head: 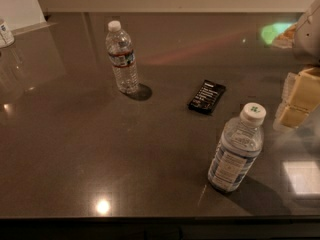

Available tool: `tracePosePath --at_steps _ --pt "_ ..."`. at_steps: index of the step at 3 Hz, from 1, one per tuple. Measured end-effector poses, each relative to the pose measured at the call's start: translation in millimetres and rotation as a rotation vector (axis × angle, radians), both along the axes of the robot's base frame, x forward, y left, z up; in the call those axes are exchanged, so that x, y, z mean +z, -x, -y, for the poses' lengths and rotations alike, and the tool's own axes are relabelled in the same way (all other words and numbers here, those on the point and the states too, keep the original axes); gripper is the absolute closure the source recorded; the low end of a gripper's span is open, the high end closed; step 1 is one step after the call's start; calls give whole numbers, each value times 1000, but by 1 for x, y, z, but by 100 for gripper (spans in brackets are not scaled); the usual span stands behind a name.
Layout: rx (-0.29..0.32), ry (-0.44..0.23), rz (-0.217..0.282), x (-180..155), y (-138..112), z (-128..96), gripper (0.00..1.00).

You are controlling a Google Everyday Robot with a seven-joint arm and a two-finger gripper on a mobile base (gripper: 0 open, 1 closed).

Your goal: Pick water bottle

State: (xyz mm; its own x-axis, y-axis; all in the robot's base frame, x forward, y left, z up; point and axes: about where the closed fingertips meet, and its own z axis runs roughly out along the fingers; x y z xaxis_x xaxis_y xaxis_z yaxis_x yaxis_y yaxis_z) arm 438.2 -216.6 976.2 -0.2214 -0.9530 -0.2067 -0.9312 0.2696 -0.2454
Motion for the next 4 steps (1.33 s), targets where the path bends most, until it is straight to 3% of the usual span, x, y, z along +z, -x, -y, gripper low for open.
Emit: tracePosePath --at_steps 1,2,4 --pt "4 -2 3 1 -2 -2 0" --pt "21 -15 31 -1 -28 -14 0" --pt "4 -151 115 -2 -117 -42 0"
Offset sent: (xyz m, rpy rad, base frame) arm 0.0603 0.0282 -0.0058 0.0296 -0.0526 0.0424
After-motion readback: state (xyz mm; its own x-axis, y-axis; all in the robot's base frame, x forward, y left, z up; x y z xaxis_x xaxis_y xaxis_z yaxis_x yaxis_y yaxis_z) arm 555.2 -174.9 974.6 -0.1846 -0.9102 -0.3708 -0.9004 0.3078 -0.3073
